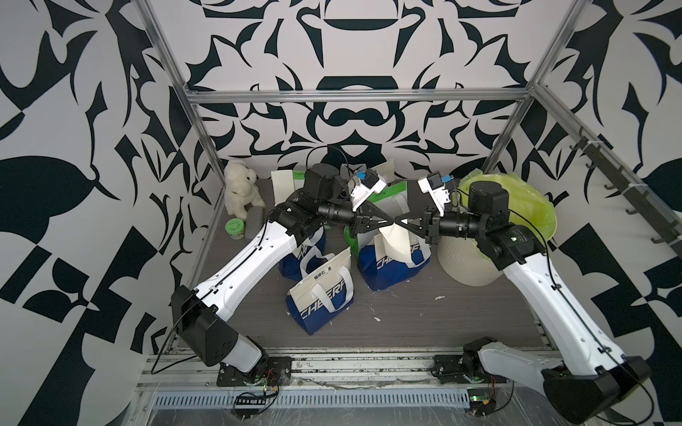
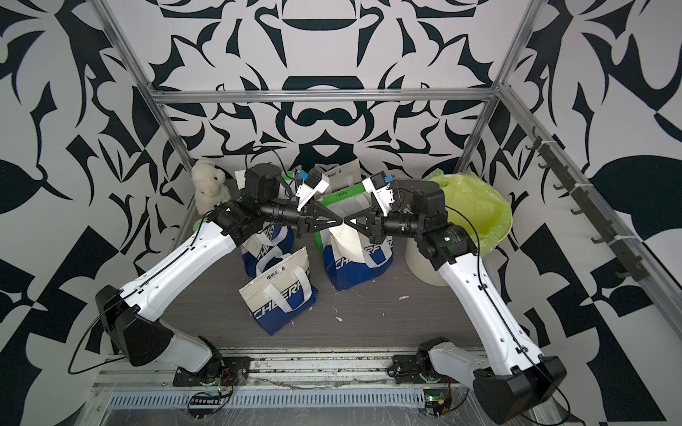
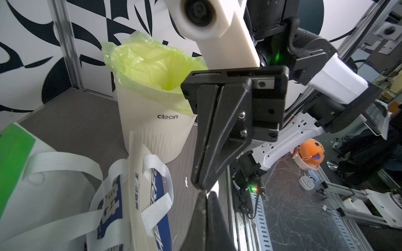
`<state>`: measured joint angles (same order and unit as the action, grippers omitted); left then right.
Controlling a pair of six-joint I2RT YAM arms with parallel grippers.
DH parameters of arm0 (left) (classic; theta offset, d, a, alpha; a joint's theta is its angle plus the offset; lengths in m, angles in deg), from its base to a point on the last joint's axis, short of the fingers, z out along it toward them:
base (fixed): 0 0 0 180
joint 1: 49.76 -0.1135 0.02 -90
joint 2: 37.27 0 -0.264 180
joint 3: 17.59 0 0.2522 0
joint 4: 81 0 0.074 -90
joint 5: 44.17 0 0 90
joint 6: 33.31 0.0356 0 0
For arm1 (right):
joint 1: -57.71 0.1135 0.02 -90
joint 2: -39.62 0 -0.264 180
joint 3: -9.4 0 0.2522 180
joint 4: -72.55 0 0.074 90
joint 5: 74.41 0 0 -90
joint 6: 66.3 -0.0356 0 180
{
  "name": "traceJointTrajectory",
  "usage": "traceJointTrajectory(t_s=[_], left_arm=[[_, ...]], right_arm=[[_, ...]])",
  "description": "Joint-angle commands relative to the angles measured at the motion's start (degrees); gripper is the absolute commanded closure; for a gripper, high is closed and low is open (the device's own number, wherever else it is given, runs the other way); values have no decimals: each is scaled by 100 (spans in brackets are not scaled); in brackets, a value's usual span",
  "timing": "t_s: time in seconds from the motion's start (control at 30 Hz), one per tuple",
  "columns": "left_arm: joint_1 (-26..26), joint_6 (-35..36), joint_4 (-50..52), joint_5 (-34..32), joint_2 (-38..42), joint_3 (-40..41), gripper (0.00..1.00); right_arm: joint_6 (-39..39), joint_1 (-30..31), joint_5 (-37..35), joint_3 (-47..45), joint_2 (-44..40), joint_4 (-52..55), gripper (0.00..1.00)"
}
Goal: Shred takeout receipts and throw away
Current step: Shred the takeout receipt.
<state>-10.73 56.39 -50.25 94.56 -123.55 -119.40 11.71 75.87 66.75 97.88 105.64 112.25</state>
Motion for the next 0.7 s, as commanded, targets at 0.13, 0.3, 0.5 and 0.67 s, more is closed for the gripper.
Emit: traceJointTrajectory(t_s=[0.13,0.3,0.5,0.67], left_arm=[[25,-420,-1943,-507,802,985,100],[26,-445,-2196,-679,1127,1310,100],[26,-449,-2375,-1025,1762,1640,100],[24,-121,-2383,-1779,2704,2064,100]], right_arm=[[-437,26,-1280,494,266,582,100],[-433,30,-1696,677,640,1000,100],[-444,30,-2492,680,859,1261,100],[-344,6,-3187,847,1039,1537,100]])
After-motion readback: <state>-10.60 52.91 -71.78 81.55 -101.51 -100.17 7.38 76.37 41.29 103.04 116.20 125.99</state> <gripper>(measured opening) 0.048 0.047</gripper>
